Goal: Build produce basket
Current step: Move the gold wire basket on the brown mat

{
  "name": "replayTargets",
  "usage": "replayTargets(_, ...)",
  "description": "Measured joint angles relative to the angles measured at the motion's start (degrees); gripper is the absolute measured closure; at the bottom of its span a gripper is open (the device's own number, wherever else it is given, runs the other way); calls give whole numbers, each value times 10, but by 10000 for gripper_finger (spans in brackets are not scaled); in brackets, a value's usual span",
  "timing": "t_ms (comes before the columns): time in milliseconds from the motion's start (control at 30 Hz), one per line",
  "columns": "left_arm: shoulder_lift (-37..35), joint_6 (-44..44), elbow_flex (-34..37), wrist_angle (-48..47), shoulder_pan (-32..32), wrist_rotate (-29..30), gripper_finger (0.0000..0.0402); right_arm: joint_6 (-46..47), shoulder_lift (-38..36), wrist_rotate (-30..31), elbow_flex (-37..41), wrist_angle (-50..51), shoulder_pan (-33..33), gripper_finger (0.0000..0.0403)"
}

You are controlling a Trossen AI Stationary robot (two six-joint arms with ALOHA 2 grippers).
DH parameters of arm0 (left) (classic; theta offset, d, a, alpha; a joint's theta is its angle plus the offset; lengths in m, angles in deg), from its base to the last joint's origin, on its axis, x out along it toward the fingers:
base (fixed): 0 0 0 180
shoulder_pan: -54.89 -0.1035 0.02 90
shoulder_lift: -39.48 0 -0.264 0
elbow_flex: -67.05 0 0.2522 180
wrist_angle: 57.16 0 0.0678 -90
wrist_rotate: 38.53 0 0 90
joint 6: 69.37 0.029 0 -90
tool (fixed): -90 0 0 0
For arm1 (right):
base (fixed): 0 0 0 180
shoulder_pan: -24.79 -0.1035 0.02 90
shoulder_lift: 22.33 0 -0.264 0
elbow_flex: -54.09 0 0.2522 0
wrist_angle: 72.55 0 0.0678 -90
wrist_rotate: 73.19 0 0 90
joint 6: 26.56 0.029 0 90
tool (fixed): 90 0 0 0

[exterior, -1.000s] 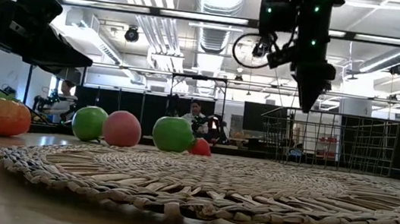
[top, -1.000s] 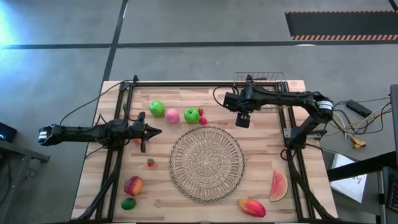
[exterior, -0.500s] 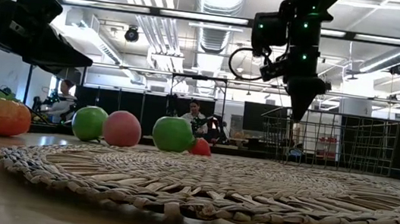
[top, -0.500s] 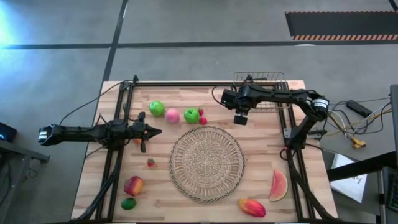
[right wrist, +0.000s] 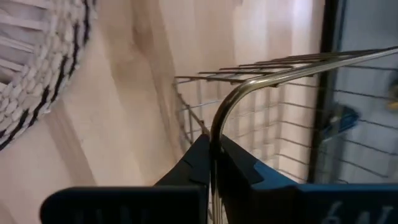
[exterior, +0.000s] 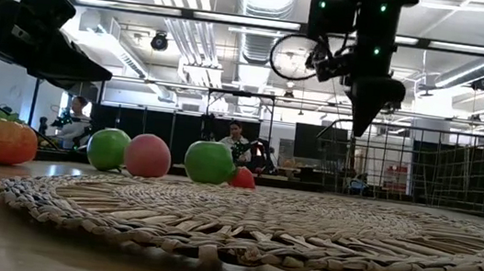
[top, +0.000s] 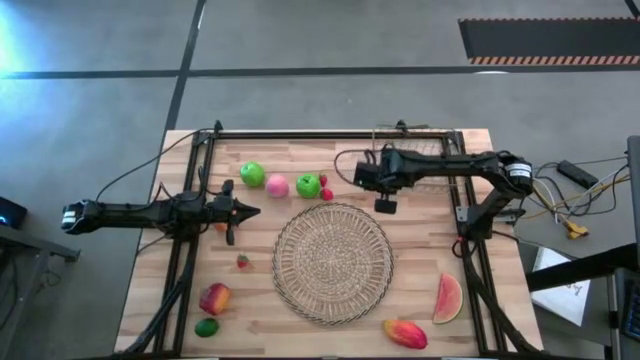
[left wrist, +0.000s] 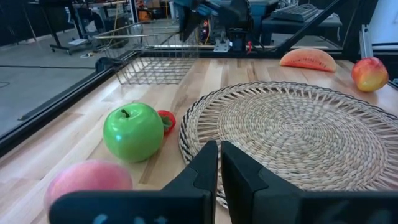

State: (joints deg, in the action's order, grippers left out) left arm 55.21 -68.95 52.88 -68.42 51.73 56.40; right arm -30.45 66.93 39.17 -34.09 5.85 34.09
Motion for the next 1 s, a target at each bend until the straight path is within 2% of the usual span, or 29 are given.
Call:
replayTargets(100,0,0,0,0,0,0,398,12,0,47,-4,10,-48,392)
replayTargets(300,0,0,0,0,0,0,398,62,0,67,-48,49,-132,392)
replayTargets(467,0,0,0,0,0,0,398,91,2,139,-98,74,-207,392)
replayTargets(633,0,0,0,0,0,0,398,122,14,163,-146,87,-275,392)
replayTargets(800,0,0,0,0,0,0,398,139,54,227,-189,89,-340,392)
replayTargets(1000,1,0,0,0,0,0,398,139,137,268,-273,88,-392,391)
